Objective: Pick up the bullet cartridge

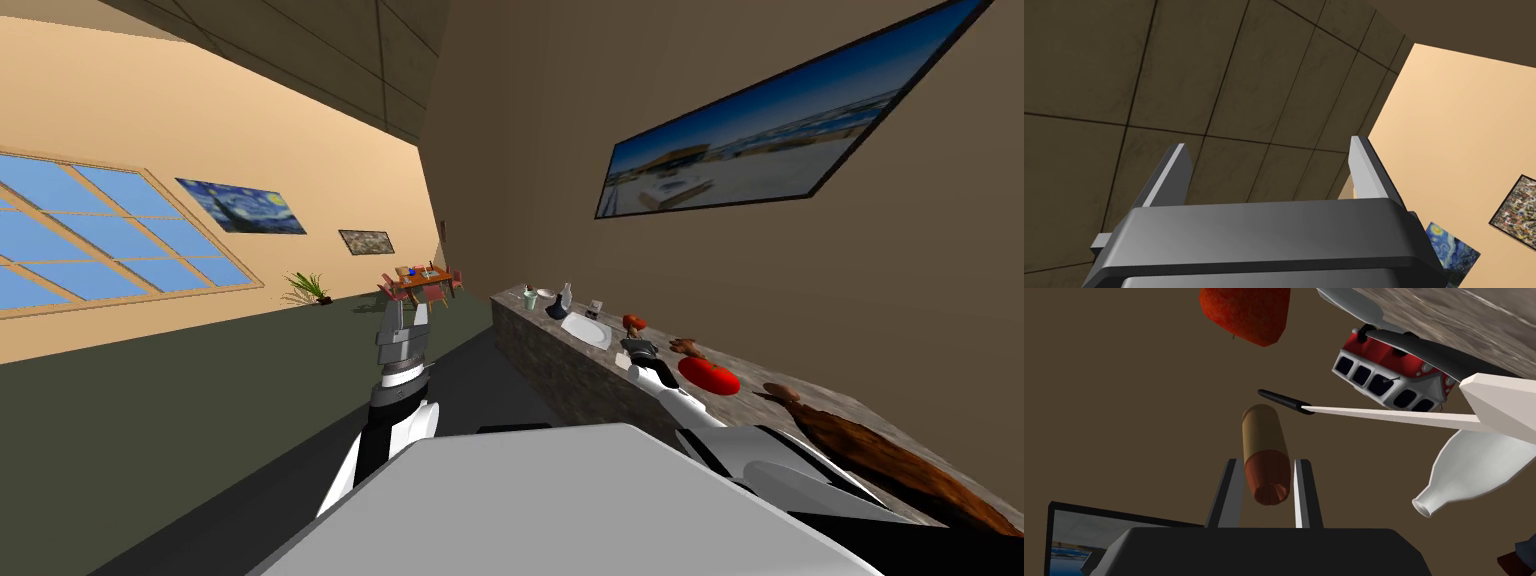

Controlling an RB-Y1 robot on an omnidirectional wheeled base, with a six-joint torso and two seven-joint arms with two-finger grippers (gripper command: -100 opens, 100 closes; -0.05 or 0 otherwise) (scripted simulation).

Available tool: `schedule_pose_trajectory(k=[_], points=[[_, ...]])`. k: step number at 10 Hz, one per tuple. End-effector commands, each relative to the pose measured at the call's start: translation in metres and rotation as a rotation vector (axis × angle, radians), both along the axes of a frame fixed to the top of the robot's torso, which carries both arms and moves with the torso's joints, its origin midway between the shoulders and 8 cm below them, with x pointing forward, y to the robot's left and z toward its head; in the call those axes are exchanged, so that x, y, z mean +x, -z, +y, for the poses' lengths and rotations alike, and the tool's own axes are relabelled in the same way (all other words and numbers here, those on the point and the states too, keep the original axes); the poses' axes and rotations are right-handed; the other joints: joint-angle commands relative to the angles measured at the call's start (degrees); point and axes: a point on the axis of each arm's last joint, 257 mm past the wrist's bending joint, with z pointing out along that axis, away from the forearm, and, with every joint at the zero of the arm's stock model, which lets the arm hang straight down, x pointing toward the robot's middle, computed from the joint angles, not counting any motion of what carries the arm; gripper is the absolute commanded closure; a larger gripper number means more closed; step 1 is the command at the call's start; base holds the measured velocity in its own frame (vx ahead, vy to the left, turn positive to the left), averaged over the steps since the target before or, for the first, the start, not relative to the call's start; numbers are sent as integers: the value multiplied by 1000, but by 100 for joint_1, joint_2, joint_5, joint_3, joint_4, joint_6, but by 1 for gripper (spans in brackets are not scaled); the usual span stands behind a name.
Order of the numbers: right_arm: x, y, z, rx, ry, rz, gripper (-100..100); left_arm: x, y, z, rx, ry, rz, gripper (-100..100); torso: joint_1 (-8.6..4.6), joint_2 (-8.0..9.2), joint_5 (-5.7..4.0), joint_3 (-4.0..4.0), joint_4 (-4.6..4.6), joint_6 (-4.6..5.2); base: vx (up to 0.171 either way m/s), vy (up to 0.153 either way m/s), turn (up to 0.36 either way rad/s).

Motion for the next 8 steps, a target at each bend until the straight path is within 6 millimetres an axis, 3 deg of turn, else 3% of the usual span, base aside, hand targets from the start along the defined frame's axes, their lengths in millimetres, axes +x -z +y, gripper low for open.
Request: schedule_pose_trajectory(k=[1, 4, 6, 7, 8], points=[[5, -2, 11, 17, -29, -27, 100, 0, 0, 0, 0, 0, 0, 0, 0, 0, 0, 0, 0, 0, 166, -24, -382], [19, -1, 33, 21, -87, -44, 100, 0, 0, 0, 0, 0, 0, 0, 7, -8, -1, -6, -4, -2, 115, 7, -321], [23, -1, 40, -6, -122, -25, 100, 0, 0, 0, 0, 0, 0, 0, 8, 5, -4, 0, -2, -18, 35, 10, -36], [33, 0, 58, 29, -151, -62, 100, 0, 0, 0, 0, 0, 0, 0, 5, 21, -5, 9, 2, -24, 112, -16, -326], [35, 0, 62, 32, -169, -62, 100, 0, 0, 0, 0, 0, 0, 0, 2, -1, 2, -1, 0, -1, 149, 15, -401]])
